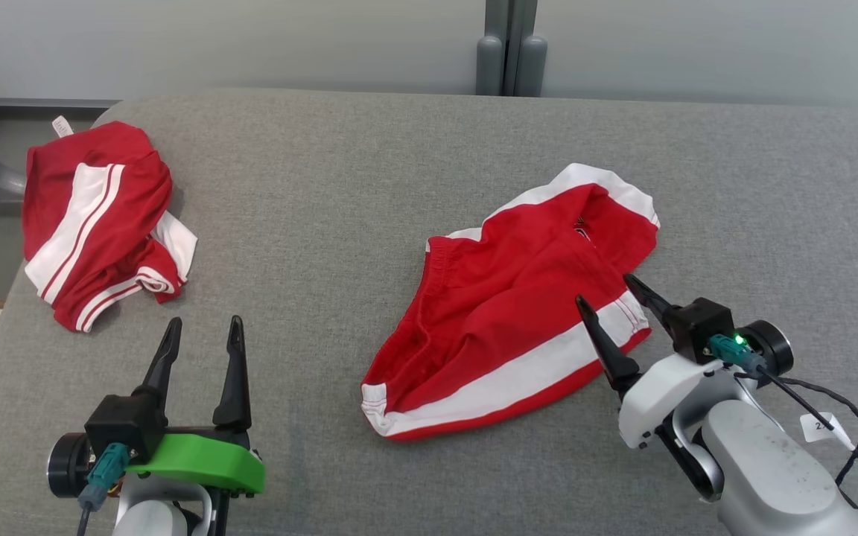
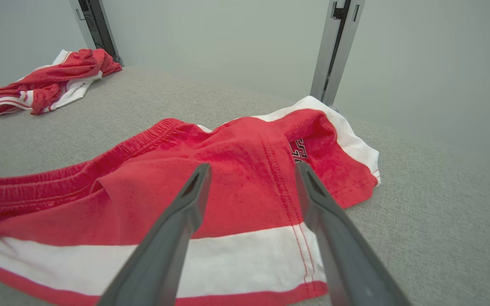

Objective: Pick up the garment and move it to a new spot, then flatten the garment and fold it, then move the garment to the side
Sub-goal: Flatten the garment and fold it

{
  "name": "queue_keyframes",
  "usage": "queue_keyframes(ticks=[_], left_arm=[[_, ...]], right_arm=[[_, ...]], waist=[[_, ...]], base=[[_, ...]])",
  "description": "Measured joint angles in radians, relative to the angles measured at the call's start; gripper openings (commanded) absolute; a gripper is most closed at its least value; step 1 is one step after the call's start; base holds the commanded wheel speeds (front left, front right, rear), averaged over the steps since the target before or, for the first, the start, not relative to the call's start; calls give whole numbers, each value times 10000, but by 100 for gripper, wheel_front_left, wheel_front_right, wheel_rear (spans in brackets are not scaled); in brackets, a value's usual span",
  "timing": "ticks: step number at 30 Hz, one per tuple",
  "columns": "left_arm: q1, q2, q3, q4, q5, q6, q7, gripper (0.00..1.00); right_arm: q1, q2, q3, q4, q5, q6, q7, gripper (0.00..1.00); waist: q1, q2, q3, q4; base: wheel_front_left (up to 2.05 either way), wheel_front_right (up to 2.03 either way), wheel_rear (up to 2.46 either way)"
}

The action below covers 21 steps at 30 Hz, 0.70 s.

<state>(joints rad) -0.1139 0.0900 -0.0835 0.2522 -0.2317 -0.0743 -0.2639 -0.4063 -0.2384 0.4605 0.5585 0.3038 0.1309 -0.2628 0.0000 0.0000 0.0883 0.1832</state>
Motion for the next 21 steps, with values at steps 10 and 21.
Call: queue_keyframes(ticks=[10,21], left_arm=[[-163,-92,-73,-8,46,-63,0,100],[-243,-180,0,58,67,-92,0,100]], right_arm=[[-553,-240,-483,2213,-13,2,73,100],[-1137,-117,75,3394,993,2,84,0]], waist=[[0,0,389,333],[0,0,633,549]], base=[[0,0,0],[0,0,0]])
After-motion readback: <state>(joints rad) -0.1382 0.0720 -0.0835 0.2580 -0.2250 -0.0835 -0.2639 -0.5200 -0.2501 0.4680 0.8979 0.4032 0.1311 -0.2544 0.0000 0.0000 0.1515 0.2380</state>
